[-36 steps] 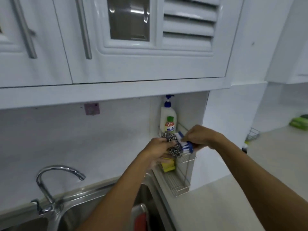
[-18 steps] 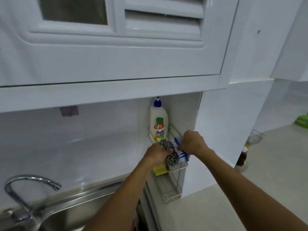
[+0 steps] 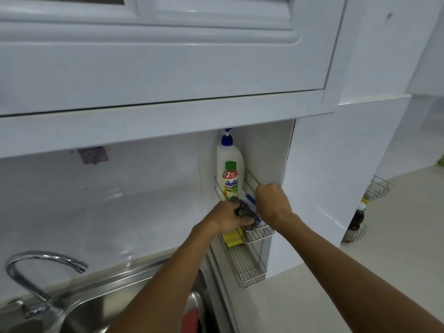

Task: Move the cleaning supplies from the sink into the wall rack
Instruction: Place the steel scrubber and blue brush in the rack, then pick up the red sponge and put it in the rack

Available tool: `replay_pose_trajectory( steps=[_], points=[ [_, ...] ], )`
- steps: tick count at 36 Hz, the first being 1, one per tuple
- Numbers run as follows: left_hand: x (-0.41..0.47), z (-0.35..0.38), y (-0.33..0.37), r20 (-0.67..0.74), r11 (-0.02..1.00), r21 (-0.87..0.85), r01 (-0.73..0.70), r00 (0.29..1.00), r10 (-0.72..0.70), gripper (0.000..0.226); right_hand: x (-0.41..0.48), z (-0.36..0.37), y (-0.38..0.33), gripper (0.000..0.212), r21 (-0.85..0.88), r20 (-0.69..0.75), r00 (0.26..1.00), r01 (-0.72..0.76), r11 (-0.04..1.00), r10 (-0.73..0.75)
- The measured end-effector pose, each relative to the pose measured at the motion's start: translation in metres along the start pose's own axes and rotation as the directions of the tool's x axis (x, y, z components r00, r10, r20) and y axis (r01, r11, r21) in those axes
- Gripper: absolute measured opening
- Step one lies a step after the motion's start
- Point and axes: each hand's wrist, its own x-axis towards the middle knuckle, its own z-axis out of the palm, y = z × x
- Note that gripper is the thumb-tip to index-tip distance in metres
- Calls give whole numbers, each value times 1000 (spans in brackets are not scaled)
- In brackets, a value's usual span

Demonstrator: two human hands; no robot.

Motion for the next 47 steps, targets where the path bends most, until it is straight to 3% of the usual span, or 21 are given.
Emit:
replay_pose_trajectory(
  steps=[11,16,18,21,25,27,31,34,37,40,44,47],
  points=[
    [15,26,1,-240,989,103,102,968,-75,81,-3,14,2,26,-122,54,998,36,992,-30],
    [11,24,-1,-211,997,36,65,976,-56,79,-9,13,-2,23,-243,36,996,91,966,-85],
    [6,18,-7,-198,999,-50,-1,980,-9,68,-15,14,-10,24,-249,-6,992,121,961,-126],
    [-10,8,-30,-286,993,-107,-48,958,15,59,-30,25,-27,28,-163,-152,958,219,962,-244],
    [-44,4,-92,-397,996,5,86,915,-77,56,-68,62,-65,18,-95,-310,841,438,894,-444],
    [-65,11,-138,-380,981,59,183,913,-147,59,-89,95,-87,12,-22,-291,847,458,889,-444],
    [-108,54,-237,-287,944,53,325,911,-297,73,-127,186,-117,24,242,59,941,310,919,-333],
    [-140,102,-297,-216,881,40,472,864,-454,75,-155,268,-128,41,277,357,899,155,948,-252],
    [-152,154,-347,-117,847,-27,531,840,-530,75,-178,344,-131,49,258,543,836,-76,963,-80],
    [-142,201,-381,-52,833,-77,548,832,-552,70,-185,409,-132,61,240,600,800,-205,949,21],
    [-110,250,-400,-7,854,-213,476,873,-488,56,-173,460,-134,57,265,641,745,-442,857,186],
    [-85,278,-409,-17,840,-304,450,879,-477,57,-170,475,-138,59,365,630,757,-489,792,177]
  ],
)
